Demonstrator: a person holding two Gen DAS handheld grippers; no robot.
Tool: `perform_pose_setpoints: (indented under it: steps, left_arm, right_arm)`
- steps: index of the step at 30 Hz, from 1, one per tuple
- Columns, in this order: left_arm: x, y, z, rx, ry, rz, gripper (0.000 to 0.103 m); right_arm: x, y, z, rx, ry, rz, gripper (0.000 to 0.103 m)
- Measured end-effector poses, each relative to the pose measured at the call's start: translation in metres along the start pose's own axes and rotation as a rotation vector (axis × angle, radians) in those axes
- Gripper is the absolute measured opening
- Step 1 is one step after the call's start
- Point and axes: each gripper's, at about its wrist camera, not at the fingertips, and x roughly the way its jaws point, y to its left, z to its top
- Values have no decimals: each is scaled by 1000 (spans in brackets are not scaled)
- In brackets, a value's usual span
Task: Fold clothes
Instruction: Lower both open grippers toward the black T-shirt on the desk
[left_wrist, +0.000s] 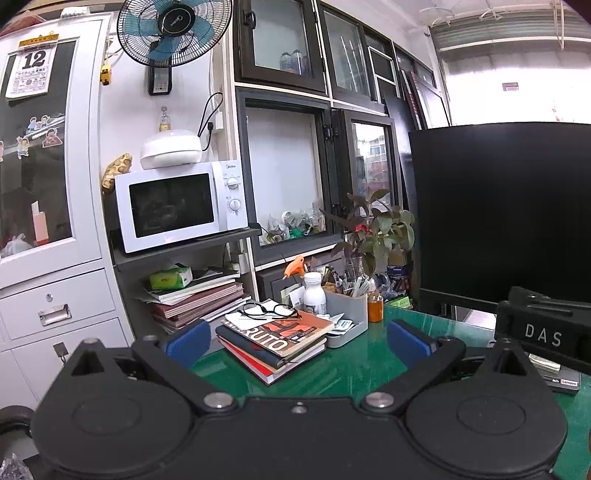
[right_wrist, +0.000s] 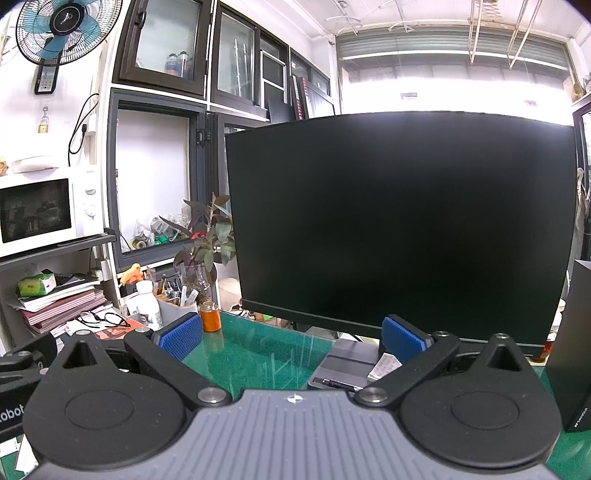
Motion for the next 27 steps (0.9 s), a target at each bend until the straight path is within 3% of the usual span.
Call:
perform_pose_setpoints:
  steps: [17, 21, 27]
  left_arm:
    - [9, 5, -8, 11, 21, -16, 102]
    - [20, 6, -15, 45, 51, -62, 102]
    - [57, -24, -43, 192, 185, -170, 103]
  right_arm:
    - [4, -2, -8, -4, 8, 6, 103]
    - [12, -14, -7, 40, 42, 22, 103]
    - [37, -36, -12, 130, 121, 29, 103]
